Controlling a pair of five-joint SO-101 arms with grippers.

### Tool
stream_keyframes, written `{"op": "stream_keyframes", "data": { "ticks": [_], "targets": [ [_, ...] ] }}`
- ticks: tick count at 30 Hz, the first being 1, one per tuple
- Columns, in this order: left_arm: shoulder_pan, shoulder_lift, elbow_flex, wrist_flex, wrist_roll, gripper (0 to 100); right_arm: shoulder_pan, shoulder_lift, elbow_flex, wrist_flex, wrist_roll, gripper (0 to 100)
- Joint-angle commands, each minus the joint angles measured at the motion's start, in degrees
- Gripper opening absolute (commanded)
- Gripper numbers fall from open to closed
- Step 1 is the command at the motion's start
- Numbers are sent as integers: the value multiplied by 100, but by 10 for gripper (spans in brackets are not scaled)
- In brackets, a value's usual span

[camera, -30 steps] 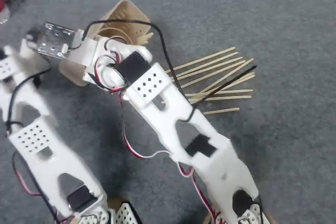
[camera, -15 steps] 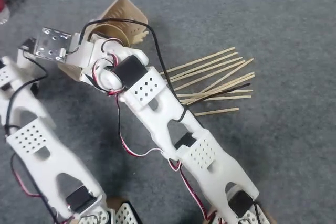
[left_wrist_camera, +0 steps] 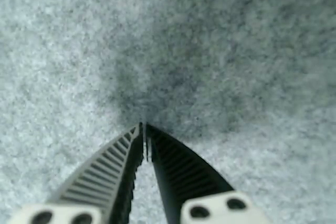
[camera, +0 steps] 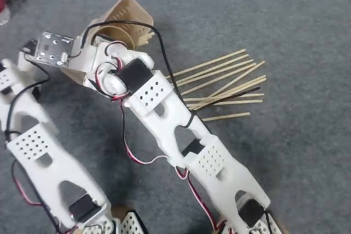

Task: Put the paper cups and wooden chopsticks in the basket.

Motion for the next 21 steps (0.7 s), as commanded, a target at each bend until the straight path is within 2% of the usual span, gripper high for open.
{"op": "stream_keyframes", "data": {
  "ticks": [1,3,6,7,9,11,21],
  "targets": [
    [26,-18,-40,-44,-44,15,-66,998,229,171,123,258],
    [35,26,-40,-53,-44,15,-92,989,220,189,158,208],
    [62,264,-92,-70,-44,15,-154,901,220,365,325,28],
    [62,343,-101,-79,-53,15,-163,875,220,400,352,0],
    [70,484,-101,-176,-53,15,-154,804,220,523,343,29],
    [62,563,-101,-316,-53,15,-154,734,220,585,352,3],
    [26,571,-505,-316,-35,15,66,523,264,708,316,8]
  ]
}}
